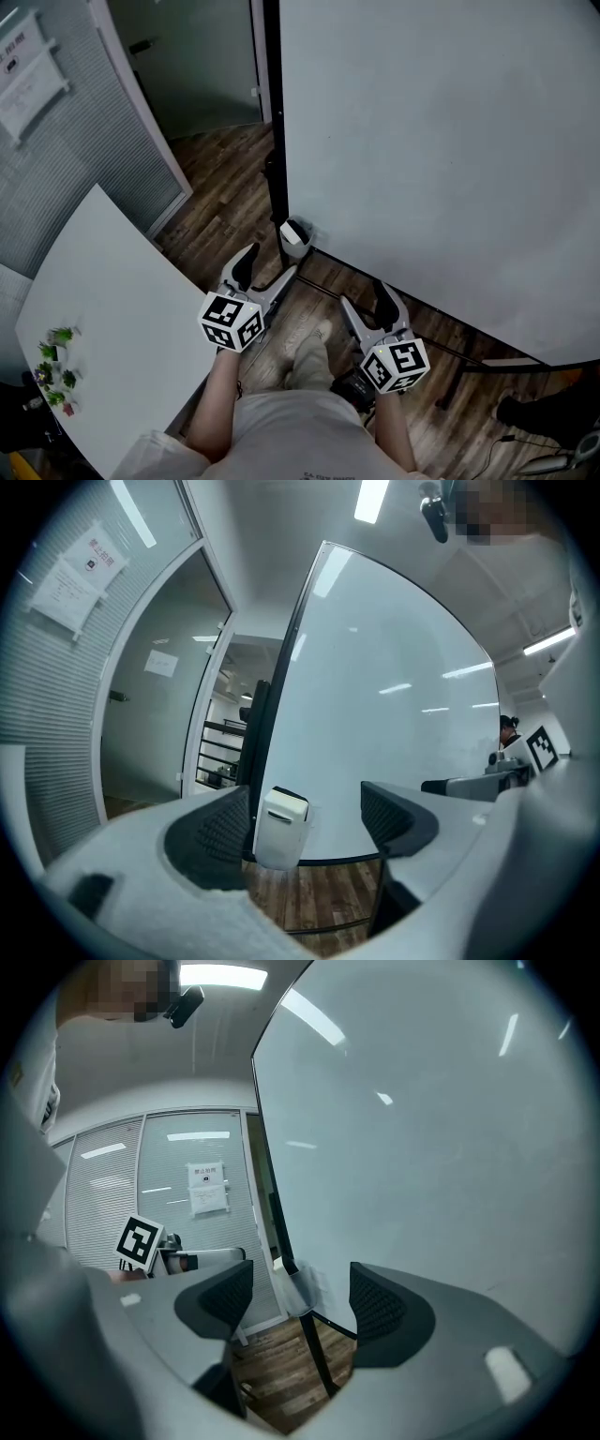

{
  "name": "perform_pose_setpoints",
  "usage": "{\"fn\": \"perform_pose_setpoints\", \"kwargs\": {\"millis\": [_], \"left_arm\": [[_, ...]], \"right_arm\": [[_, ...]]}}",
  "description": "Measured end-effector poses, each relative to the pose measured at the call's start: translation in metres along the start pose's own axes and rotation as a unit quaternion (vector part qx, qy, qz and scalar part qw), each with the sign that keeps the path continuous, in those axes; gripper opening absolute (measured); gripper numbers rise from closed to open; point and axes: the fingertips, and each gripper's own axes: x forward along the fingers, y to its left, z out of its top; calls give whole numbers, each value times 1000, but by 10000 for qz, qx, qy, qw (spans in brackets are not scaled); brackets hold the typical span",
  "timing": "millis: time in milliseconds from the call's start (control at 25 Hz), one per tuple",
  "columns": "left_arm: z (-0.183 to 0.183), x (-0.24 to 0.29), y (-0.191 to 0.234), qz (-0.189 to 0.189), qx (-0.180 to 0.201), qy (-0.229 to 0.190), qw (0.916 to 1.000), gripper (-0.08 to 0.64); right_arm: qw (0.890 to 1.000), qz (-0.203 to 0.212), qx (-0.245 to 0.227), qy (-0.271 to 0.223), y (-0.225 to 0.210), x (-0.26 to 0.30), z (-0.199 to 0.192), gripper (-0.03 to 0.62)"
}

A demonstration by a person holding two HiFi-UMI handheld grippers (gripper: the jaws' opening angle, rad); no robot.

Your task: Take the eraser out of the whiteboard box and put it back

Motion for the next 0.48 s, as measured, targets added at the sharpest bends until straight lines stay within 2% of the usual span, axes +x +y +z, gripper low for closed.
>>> {"fn": "perform_pose_setpoints", "kwargs": {"millis": [160,480], "left_arm": [[-4,7,4,34,201,133,9997,364],[-8,19,13,27,129,202,9997,360]], "right_arm": [[10000,27,25,63,-3,7,-4,325],[9998,54,107,138,-9,19,-7,324]]}}
